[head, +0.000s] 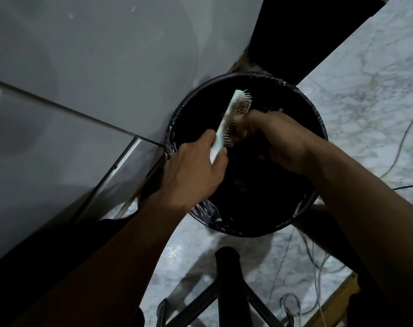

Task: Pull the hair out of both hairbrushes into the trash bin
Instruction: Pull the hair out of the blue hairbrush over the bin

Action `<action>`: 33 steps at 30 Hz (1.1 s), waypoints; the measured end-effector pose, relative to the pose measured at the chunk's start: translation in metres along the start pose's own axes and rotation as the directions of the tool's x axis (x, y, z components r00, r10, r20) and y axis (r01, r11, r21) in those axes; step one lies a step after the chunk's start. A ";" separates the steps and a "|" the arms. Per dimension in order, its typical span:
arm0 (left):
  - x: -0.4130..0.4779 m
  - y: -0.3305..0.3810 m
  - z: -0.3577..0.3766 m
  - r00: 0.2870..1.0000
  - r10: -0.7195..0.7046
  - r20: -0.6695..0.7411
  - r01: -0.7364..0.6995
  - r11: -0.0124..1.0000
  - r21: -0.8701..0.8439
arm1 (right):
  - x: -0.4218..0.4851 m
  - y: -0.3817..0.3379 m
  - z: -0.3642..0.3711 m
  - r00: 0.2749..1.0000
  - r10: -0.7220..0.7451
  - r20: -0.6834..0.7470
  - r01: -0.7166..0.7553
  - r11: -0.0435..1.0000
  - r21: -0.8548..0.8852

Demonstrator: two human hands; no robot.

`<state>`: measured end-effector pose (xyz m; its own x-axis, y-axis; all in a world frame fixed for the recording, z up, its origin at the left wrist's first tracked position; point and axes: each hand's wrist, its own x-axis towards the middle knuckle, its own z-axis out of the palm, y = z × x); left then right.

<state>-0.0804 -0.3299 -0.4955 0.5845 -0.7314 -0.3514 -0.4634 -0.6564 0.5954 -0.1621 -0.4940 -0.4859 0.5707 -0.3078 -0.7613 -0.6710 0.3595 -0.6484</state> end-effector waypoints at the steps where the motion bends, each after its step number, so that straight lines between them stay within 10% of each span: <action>1: 0.000 0.000 0.001 1.000 0.004 0.000 -0.004 1.000 -0.002 | 0.000 0.000 0.000 1.000 -0.018 -0.019 0.018 1.000 0.024; 12: 0.003 -0.001 0.007 0.998 -0.061 -0.009 0.060 0.993 -0.100 | 0.007 0.011 0.012 0.923 -0.264 -0.281 0.257 0.964 -0.062; 24: 0.005 -0.007 0.006 0.997 -0.065 -0.045 0.064 0.998 -0.029 | 0.006 0.002 0.009 0.943 -0.070 -0.325 0.103 0.991 0.084; 33: -0.003 0.002 0.006 1.000 -0.017 -0.008 0.017 1.000 0.007 | 0.011 0.017 0.013 0.876 -0.270 -0.399 0.265 0.962 -0.071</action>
<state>-0.0864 -0.3303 -0.4976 0.5975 -0.7186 -0.3557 -0.4583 -0.6701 0.5839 -0.1607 -0.4795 -0.5052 0.4923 -0.7187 -0.4909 -0.5280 0.2018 -0.8249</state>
